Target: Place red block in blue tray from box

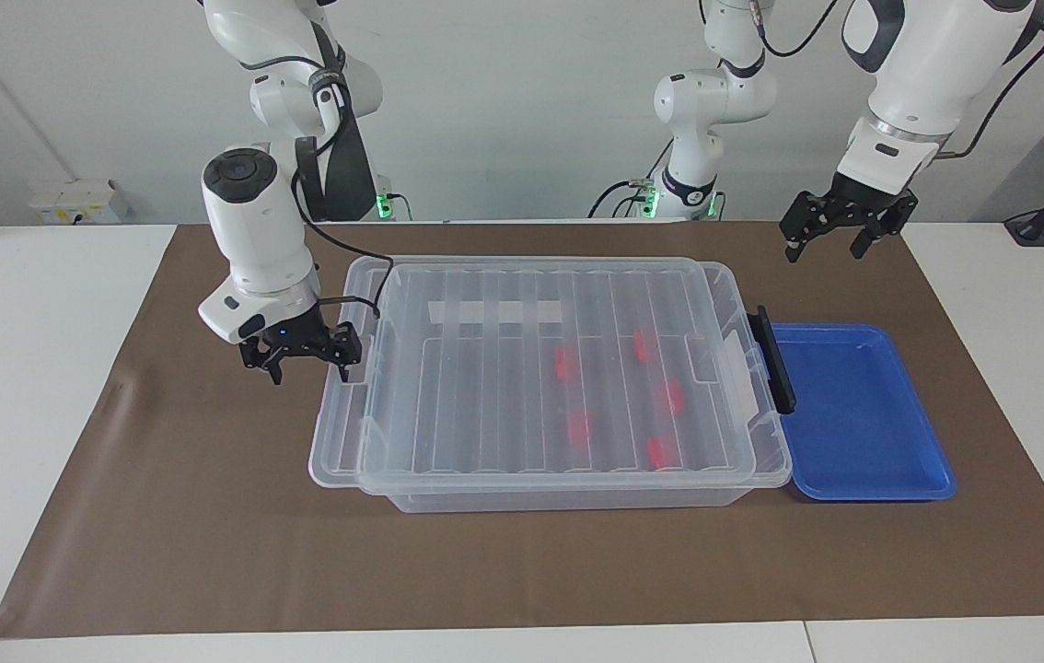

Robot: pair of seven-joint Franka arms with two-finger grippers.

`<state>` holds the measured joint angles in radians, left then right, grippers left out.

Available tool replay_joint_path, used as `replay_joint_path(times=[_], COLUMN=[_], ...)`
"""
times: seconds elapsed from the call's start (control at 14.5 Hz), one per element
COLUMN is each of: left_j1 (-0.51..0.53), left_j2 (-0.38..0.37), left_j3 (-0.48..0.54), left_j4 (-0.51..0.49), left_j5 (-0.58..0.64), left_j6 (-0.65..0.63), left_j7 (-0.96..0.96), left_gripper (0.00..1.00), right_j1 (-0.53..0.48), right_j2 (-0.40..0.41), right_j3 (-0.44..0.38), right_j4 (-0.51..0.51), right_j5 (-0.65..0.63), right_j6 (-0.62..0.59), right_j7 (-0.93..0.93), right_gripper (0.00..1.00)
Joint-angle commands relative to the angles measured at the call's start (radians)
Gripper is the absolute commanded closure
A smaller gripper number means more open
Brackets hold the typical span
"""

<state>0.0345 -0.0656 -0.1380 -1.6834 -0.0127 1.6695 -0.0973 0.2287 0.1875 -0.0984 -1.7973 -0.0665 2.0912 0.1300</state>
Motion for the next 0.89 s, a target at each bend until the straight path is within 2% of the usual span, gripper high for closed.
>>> replay_joint_path(times=[0.0,0.34,0.62,0.83], left_j1=[-0.007,-0.011,-0.057,-0.094], left_j2=[-0.043,-0.056,-0.083,-0.068], left_j3=[0.001,0.0,-0.008,-0.008], left_j4=[-0.07,-0.113,-0.231,-0.246], left_j5=[-0.015,-0.016,-0.018,-0.018], left_j6=[0.061,0.116,0.281,0.351], left_j7=[-0.013,-0.018,-0.208,-0.358], left_gripper=[0.0,0.0,0.0,0.0], right_j1=[-0.032,-0.057,-0.097,-0.117], right_j2=[-0.005,-0.008,-0.026,-0.033], right_j3=[0.005,0.003,0.002,0.0], right_j4=[-0.014,-0.005,0.004,0.004], right_j5=[-0.042,-0.101,-0.128,-0.128], right_j6=[0.004,-0.028,-0.076,-0.092], right_j7=[-0.004,-0.004,-0.01,-0.01], right_gripper=[0.0,0.0,0.0,0.0])
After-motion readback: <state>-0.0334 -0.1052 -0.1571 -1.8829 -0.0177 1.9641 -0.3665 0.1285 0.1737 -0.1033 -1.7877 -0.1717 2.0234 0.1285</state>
